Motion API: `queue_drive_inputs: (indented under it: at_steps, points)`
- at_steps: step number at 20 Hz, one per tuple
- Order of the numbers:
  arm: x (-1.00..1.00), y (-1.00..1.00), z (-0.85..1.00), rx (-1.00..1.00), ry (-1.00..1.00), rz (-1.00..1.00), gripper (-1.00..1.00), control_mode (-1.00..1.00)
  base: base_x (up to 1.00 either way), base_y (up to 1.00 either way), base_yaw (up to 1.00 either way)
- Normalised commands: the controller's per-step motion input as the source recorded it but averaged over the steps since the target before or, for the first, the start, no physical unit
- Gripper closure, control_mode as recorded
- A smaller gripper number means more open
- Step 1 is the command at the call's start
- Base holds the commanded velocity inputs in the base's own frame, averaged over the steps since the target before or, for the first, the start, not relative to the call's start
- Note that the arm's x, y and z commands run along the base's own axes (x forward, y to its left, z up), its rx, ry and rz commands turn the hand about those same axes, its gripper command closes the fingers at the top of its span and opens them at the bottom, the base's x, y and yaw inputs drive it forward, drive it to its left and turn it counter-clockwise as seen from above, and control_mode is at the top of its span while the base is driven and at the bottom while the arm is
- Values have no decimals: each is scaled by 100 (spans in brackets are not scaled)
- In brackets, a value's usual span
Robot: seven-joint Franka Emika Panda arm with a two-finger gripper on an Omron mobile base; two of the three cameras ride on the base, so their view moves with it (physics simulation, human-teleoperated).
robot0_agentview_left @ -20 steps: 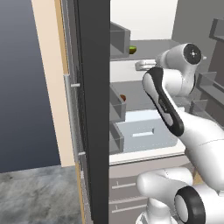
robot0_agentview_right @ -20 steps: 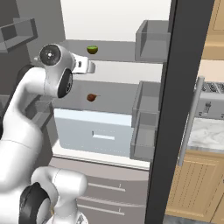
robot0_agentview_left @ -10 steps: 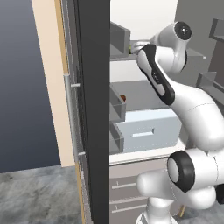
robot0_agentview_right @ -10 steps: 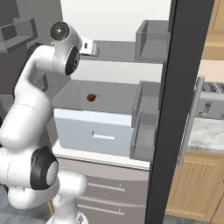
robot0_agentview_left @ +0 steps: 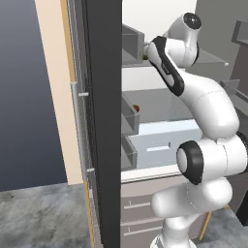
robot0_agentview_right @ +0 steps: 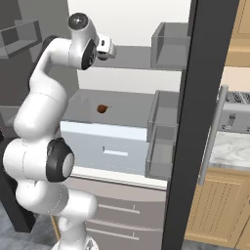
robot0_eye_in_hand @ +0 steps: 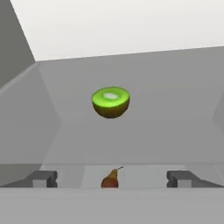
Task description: Pick the kiwi and pear from the fridge and place them inside the tupperware on the counter.
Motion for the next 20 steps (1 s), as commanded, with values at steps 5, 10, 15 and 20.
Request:
queue_drive_inputs:
  at_steps: [5,10,15,20]
  points:
    - [50,0,-22,0,0,1,-100,-100,0,0,0]
    - [52,0,-18,0,0,0,-100,-100,0,0,0]
    - [51,0,-19,0,0,0,-100,-100,0,0,0]
    - [51,0,-10,0,0,0,-100,-100,0,0,0]
